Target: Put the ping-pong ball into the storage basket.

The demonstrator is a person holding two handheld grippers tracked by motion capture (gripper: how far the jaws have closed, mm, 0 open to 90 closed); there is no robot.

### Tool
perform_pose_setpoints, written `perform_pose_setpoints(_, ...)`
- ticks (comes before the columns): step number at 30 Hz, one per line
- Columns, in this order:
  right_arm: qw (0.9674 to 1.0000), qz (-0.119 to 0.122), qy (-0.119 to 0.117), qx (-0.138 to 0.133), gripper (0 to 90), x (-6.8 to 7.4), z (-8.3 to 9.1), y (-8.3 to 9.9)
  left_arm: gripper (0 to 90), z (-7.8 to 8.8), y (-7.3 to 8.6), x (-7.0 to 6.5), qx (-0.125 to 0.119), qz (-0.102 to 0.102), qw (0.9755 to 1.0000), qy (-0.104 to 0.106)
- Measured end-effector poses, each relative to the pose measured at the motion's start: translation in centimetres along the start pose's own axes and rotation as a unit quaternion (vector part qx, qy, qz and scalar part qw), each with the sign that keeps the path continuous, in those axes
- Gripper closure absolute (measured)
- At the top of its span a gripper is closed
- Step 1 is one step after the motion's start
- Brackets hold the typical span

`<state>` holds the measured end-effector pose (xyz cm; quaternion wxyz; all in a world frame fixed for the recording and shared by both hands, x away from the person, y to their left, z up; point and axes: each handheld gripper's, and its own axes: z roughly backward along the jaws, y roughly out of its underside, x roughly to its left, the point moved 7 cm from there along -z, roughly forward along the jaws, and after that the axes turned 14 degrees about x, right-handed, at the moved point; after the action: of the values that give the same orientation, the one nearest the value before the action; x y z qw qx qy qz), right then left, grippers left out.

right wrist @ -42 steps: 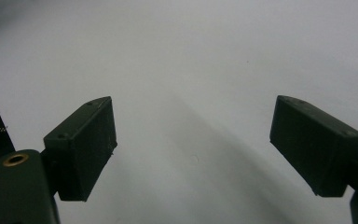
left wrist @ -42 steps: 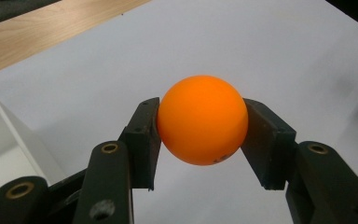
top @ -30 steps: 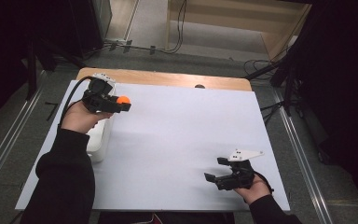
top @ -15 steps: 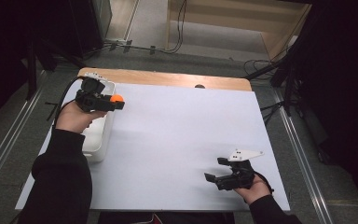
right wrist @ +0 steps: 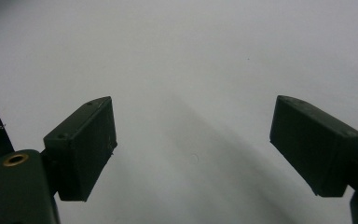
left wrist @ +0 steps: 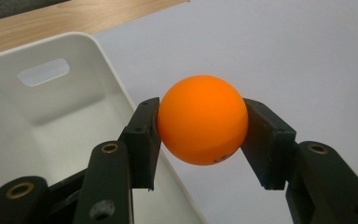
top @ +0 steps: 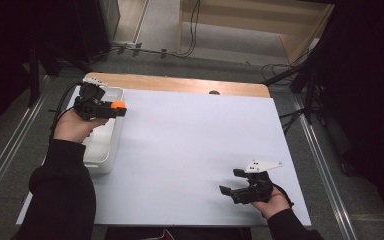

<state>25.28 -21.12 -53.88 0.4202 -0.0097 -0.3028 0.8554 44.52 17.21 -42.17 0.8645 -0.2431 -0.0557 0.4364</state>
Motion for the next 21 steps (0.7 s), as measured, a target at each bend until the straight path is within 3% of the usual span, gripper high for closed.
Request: perform_pose_setpoints(21, 1.0000, -0.001, -0.001, -0.001, 13.1, 0.0, 0.0, 0.0, 50.6, 0.3, 1.3, 2.8, -0.001, 0.044, 0.9986, -0.027)
